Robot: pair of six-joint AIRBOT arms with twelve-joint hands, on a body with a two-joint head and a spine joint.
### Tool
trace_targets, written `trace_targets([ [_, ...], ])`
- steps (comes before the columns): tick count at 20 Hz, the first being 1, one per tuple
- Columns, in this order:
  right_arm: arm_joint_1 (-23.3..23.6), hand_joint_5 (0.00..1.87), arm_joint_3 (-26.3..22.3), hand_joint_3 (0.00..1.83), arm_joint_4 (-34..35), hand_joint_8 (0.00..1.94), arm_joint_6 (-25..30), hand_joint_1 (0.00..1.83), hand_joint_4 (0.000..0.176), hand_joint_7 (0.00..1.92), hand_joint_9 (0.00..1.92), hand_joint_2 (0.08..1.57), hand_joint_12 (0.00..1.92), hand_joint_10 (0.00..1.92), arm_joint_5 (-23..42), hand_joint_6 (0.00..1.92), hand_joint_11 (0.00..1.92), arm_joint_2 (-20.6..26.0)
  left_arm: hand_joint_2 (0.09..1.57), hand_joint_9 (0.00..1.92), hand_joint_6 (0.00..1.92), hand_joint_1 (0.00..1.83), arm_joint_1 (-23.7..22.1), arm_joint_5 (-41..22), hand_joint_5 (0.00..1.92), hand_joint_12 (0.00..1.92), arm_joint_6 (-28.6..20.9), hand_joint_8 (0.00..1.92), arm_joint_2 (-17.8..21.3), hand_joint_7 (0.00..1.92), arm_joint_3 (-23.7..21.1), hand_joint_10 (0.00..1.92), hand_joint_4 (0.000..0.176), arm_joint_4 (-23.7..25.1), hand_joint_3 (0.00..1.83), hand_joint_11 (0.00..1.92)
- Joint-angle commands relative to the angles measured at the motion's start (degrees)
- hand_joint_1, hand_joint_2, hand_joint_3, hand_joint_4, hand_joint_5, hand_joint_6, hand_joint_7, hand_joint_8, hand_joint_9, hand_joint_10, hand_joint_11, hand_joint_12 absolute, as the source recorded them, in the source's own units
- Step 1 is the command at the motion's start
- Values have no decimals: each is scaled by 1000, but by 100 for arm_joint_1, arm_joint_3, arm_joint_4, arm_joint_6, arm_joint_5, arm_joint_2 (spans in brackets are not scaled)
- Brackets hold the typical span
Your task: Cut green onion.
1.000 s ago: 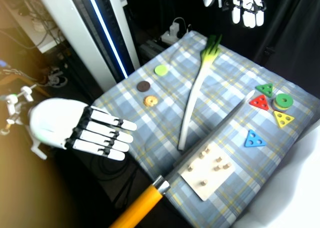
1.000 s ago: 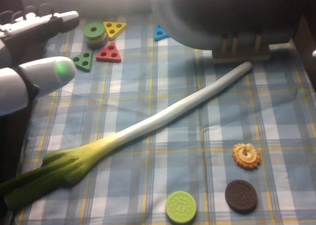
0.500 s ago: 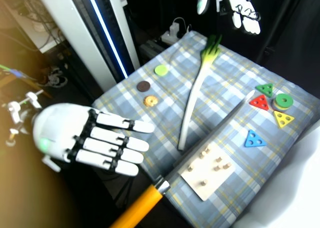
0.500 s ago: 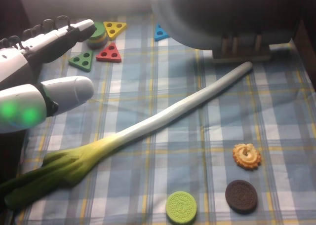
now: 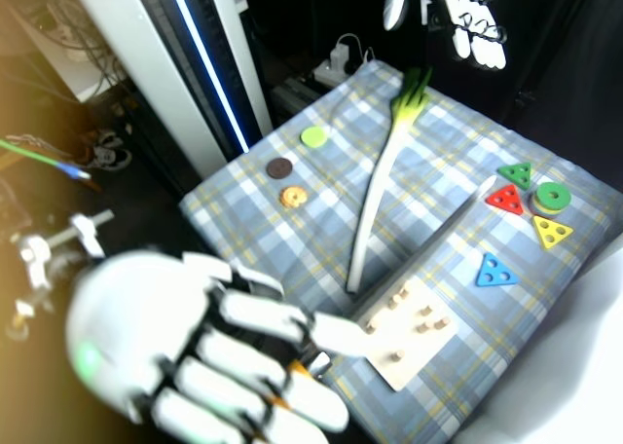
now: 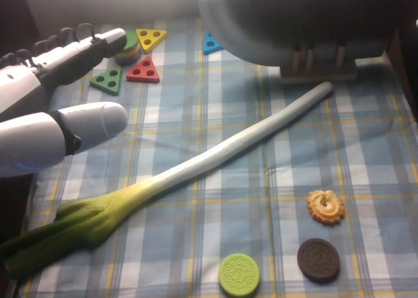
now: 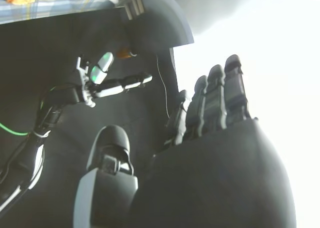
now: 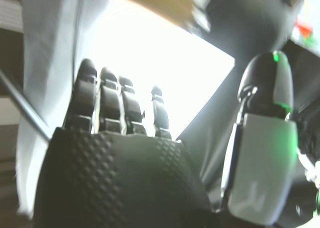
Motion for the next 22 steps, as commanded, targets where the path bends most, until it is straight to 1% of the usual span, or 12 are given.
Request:
trace_targets([
  [1, 185, 0, 124, 0, -65, 0, -6, 872, 115, 0, 0, 835, 0, 0, 81, 0, 0, -37, 1220, 0, 2, 0, -75, -667, 5, 0, -20, 4, -24, 9, 16, 0, 122, -33, 0, 0],
  [4, 509, 0, 363, 3, -220, 0, -252, 924, 120, 0, 0, 861, 0, 0, -467, 0, 0, -215, 1233, 0, 0, 0, -76, -670, 0, 0, -20, 0, -28, 0, 14, 0, 112, -33, 3, 0],
  [5, 621, 0, 395, 0, -220, 0, -459, 930, 156, 0, 0, 853, 0, 0, -624, 0, 0, -262, 1230, 0, 0, 0, -76, -671, 0, 0, -20, 0, -31, 0, 13, 0, 129, -33, 1, 0],
  [7, 753, 0, 461, 1, -220, 0, -639, 909, 175, 0, 0, 855, 0, 0, -811, 0, 0, -338, 1236, 0, 1, 0, -76, -664, 2, 0, -20, 2, -41, 5, 13, 0, 120, -31, 4, 0],
  [9, 797, 0, 542, 1, -220, 3, -645, 896, 176, 7, 0, 856, 0, 0, -886, 0, 0, -402, 1231, 0, 0, 0, -77, -659, 0, 0, -20, 0, -47, 0, 13, 0, 128, -30, 1, 0],
  [10, 813, 0, 597, 3, -220, 0, -645, 882, 164, 2, 0, 860, 0, 0, -948, 0, 0, -444, 1234, 0, 0, 0, -77, -658, 0, 0, -20, 0, -50, 0, 13, 0, 124, -29, 2, 0],
  [11, 817, 41, 644, 3, -220, 11, -645, 803, 111, 109, 0, 876, 0, 0, -1001, 4, 0, -474, 1241, 0, 4, 0, -77, -656, 9, 0, -20, 0, -53, 0, 13, 0, 120, -27, 6, 0],
  [13, 817, 76, 659, 2, -218, 9, -645, 796, 96, 172, 0, 890, 0, 0, -1017, 4, 0, -510, 1240, 0, 2, 0, -76, -651, 6, 0, -20, 0, -56, 0, 13, 0, 127, -26, 4, 0],
  [14, 817, 301, 659, 1, -218, 12, -645, 817, 40, 403, 201, 920, 40, 18, -1017, 12, 61, -534, 1239, 0, 2, 0, -75, -646, 6, 0, -20, 0, -58, 0, 13, 0, 127, -26, 4, 0],
  [15, 817, 301, 659, 1, -218, 12, -645, 817, 40, 403, 201, 920, 40, 18, -1016, 12, 61, -549, 1239, 0, 2, 0, -75, -646, 6, 0, -20, 0, -60, 0, 14, 0, 127, -27, 4, 0],
  [16, 817, 446, 659, 0, -217, 4, -645, 849, 0, 482, 349, 959, 550, 5, -1016, 12, 76, -570, 1250, 0, 3, 0, -75, -646, 10, 0, -20, 0, -63, 0, 14, 0, 127, -27, 8, 0],
  [22, 817, 811, 676, 10, -204, 13, -645, 821, 0, 783, 710, 1121, 893, 24, -1009, 18, 293, -650, 1252, 0, 6, 0, -58, -645, 24, 0, -20, 0, -80, 0, 13, 0, 129, -57, 6, 0],
])
